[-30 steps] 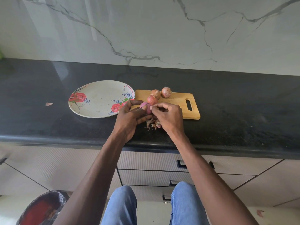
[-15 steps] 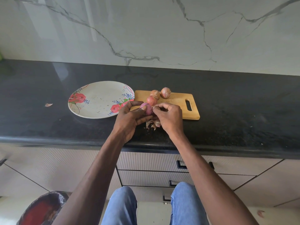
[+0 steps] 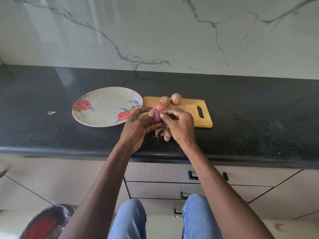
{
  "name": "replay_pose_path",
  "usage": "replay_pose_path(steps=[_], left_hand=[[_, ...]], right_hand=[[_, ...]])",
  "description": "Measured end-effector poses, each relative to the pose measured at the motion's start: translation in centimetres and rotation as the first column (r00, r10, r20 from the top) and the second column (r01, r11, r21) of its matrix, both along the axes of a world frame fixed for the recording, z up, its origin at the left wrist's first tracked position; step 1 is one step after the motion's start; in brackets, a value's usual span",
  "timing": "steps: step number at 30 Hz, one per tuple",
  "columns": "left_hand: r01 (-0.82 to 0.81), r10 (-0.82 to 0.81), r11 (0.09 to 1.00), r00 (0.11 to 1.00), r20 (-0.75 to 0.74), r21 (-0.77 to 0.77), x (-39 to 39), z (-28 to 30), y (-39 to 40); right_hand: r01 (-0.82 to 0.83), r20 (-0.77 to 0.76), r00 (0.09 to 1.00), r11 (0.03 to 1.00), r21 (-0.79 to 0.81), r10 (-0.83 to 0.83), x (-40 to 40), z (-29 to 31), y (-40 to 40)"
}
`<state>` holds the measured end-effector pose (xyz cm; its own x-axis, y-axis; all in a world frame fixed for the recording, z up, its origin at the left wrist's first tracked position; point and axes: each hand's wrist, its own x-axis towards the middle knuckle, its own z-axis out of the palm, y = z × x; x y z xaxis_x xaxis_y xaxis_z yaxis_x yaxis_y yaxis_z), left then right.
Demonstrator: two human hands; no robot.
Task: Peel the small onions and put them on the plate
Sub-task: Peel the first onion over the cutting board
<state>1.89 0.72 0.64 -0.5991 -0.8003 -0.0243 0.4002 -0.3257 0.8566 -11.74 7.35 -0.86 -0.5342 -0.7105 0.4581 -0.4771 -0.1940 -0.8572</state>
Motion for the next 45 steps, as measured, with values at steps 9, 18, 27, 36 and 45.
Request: replay_pose_path(steps=[9,18,27,36,45], left_hand=[[-0.012,0.012,1.0,1.0,0.025,0.004,0.1,0.0,-0.3],[0.029,-0.028,0.997,1.0,-0.015,0.065,0.3,0.2,-0.4],[0.024,-0.019,0.998,0.997,-0.075,0.064,0.5,0.5,-0.1],[-0.03,0.029,0.999,0.999,-0.043,-0.017,0.2,-0.3,0.0],[0.004,-0.005,0.996,1.0,-0.008,-0.086,0.2,-0.6,-0.2]], right_hand=[[0.036,0.051,0.998,0.999,0.013,-0.037,0.3,0.1,0.1],[0.127,0.0,0.992,0.992,0.01,-0.127,0.3,0.2,0.2],[0.13,-0.048,0.991,0.99,0.054,-0.127,0.4,0.3,0.4],[0.122,-0.096,0.987,0.991,-0.049,-0.126,0.5,0.5,0.6],[0.052,-0.072,0.996,0.998,-0.037,-0.055,0.4,0.4,0.5]])
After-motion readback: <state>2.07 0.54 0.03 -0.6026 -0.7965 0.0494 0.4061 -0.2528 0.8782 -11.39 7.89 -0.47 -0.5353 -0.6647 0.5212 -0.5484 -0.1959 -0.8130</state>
